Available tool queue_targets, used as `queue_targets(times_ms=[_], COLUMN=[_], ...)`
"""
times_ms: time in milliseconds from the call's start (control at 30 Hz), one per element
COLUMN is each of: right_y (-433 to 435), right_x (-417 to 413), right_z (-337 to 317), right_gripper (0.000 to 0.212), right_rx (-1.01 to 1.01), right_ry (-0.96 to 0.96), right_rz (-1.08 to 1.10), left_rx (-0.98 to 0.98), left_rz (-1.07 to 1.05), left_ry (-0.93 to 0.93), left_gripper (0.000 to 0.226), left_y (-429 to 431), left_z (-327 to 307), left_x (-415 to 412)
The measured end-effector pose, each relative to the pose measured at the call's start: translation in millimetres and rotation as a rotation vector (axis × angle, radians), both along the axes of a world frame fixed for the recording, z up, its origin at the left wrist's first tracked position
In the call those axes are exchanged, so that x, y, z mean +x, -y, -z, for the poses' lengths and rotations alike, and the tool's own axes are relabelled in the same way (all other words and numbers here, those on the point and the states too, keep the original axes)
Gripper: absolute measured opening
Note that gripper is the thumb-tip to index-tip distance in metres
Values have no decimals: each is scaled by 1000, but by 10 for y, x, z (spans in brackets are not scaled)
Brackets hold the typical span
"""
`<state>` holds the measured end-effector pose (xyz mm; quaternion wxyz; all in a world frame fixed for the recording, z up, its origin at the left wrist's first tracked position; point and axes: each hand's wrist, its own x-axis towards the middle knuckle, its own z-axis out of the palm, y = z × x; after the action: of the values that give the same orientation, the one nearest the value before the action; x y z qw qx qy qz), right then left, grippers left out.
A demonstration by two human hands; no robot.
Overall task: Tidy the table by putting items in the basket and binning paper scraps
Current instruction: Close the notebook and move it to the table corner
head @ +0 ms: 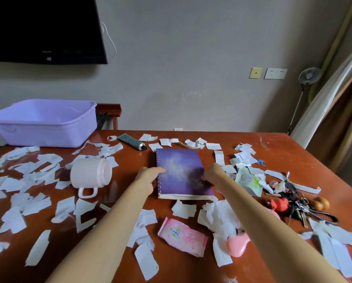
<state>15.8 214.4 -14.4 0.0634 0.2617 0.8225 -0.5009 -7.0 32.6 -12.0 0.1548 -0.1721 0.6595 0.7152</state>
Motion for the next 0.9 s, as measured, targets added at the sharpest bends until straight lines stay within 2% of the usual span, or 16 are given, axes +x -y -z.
queue_targets(times_ms=[133, 200, 267, 400, 467, 533, 600, 700, 733, 833, 900], right_y=[74, 89, 140, 222, 218, 180, 91, -116, -190, -458, -658], right_x=[-30, -53, 7, -10, -27, 1, 49, 114, 136, 206, 253], right_z=[-55, -50, -96, -185, -222, -277, -316, -329, -331, -344, -360], right_gripper=[15, 25, 15, 30, 28, 20, 26, 21, 27, 20, 26], right_rx=[110, 44, -29, -238, -281, -246, -195, -134, -117, -52, -24], right_ry=[81, 41, -4, -62, -89, -108, -109, -124, -133, -124, -128], right_rz=[-63, -67, -64, -14, 12, 27, 36, 56, 66, 98, 125], left_rx=[-5, 20, 0, 4, 2, 6, -2, -19, -11, 17, 39], left_rz=[26, 43, 14, -84, -82, -61, -50, 2, 18, 80, 122], left_ry=[-25, -58, -89, -96, -96, -80, -59, -41, -37, -29, -42], left_gripper=[11, 21, 27, 40, 43, 37, 25, 31, 30, 17, 17], left_y=[27, 58, 104, 192, 167, 103, -10, -231, -312, -587, -780], left_z=[-85, -131, -160, -192, -203, -196, -188, -135, -136, -184, -215], left_x=[65, 69, 63, -16, -18, 0, 42, 85, 104, 157, 176])
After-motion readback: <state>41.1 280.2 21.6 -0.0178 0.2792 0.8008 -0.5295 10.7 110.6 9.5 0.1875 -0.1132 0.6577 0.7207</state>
